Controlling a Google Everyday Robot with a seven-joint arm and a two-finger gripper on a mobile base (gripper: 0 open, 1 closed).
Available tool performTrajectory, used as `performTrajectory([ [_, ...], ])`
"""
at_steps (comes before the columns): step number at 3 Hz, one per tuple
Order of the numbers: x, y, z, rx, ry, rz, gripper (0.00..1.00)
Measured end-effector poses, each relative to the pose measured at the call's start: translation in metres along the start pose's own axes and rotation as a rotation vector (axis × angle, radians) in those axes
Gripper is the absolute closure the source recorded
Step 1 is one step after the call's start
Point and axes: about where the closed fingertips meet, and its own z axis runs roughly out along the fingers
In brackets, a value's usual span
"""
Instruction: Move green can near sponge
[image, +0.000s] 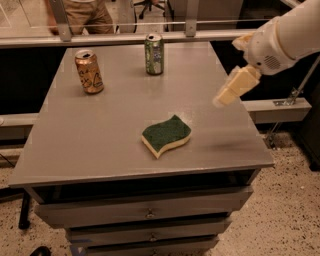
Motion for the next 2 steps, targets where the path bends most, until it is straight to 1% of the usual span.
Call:
performTrajectory([
  [1,-0.021,-0.054,0.054,0.03,-0.186,0.094,0.0],
  [2,-0.05,-0.096,0.102,0.033,-0.375,0.217,0.0],
])
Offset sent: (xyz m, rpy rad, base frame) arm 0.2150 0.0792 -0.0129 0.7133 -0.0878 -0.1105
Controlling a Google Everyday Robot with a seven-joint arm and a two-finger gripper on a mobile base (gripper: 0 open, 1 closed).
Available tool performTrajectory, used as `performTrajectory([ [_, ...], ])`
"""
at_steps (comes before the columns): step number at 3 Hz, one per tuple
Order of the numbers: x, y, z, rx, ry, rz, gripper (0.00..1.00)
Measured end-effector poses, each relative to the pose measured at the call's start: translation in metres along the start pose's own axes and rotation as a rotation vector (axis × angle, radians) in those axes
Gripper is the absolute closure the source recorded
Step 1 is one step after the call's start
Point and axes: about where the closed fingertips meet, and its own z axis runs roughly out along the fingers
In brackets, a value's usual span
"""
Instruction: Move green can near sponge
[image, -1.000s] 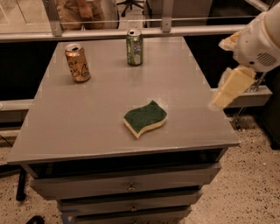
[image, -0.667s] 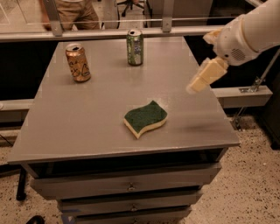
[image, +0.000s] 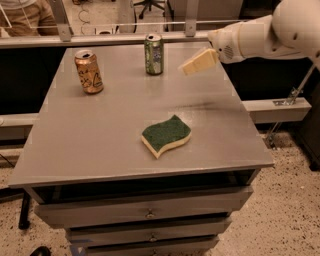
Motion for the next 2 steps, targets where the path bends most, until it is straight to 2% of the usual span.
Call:
performTrajectory([
  [1,-0.025,-0.011,0.049,-0.01,-0.137,0.089,0.0],
  [2,-0.035,-0.017,0.087,-0.02,-0.193,0.123,0.0],
])
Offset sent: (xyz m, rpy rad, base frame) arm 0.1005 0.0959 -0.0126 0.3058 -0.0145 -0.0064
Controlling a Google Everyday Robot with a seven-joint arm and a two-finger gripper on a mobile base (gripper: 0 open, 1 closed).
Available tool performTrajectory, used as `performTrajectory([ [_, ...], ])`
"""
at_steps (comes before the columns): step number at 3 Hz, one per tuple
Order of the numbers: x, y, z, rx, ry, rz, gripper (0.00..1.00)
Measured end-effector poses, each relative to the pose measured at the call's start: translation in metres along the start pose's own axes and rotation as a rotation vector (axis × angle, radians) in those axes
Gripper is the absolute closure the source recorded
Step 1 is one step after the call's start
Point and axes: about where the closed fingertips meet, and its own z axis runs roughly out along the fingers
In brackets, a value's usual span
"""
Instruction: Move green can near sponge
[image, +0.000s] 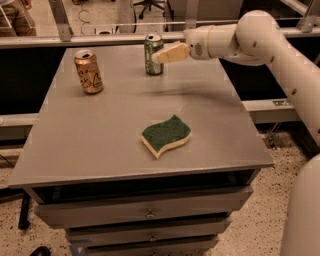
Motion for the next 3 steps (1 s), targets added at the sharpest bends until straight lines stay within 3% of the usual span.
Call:
performTrajectory([
  [2,0.019,-0.023,0.049,-0.014,-0.029,0.005,0.0],
  [3,0.022,-0.031,0.057,-0.013,-0.058,0.037,0.18],
])
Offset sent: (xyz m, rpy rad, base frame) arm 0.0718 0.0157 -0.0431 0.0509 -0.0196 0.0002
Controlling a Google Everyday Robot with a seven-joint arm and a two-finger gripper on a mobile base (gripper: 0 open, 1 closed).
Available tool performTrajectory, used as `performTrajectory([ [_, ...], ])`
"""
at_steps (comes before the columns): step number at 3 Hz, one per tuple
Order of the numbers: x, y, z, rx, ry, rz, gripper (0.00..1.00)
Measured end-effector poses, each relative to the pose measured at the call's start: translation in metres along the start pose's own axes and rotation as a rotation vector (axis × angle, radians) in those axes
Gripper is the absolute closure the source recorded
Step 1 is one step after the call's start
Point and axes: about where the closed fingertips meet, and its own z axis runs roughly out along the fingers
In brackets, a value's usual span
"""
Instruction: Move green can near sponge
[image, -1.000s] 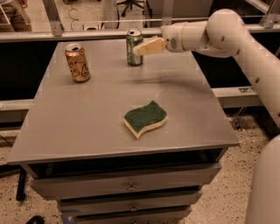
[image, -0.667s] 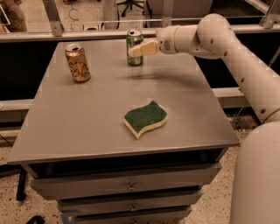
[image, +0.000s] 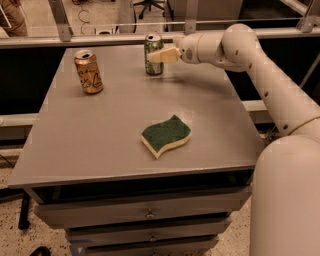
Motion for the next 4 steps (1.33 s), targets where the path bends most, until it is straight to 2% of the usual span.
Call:
performTrajectory([
  [1,-0.001,0.004,0.002,-0.018,-0.013,0.058,0.41],
  [2,-0.002,0.023,0.002,-0.065,-0.012,0.117,0.64],
  [3,-0.009,0.039,-0.014,-0.099,-0.016,0.122,0.88],
  [4,-0.017,0.05,-0.056,-0.115,0.0,0.057,1.0],
])
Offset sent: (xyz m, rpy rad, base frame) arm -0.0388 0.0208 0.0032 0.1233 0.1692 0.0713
